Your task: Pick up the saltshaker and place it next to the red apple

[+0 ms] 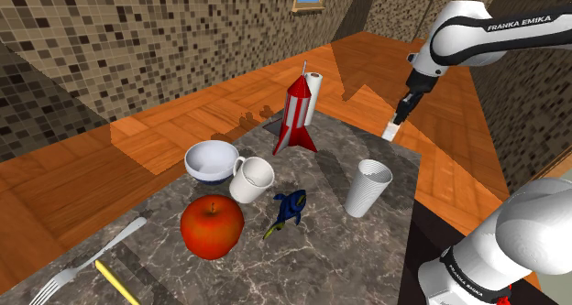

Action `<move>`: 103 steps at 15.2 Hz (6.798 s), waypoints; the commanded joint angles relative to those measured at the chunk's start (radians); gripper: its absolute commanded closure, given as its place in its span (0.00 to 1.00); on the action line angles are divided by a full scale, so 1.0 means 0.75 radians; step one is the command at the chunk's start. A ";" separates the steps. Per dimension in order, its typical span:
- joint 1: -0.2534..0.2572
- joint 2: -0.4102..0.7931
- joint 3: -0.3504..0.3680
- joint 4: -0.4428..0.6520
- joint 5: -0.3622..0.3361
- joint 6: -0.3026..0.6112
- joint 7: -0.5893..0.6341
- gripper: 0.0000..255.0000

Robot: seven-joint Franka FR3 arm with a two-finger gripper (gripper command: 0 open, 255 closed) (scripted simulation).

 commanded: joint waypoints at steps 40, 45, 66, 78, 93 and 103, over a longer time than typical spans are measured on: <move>0.205 -0.032 0.479 0.368 0.224 -0.417 0.549 1.00; 0.259 0.052 0.598 0.443 0.268 -0.404 0.707 1.00; 0.505 0.771 1.024 1.202 0.121 -0.462 1.408 1.00; 0.923 1.479 1.042 2.202 -0.180 -0.800 1.667 1.00; 0.806 1.351 1.060 1.702 -0.138 -0.439 1.695 1.00; 0.779 1.350 1.055 1.517 -0.144 -0.259 1.710 1.00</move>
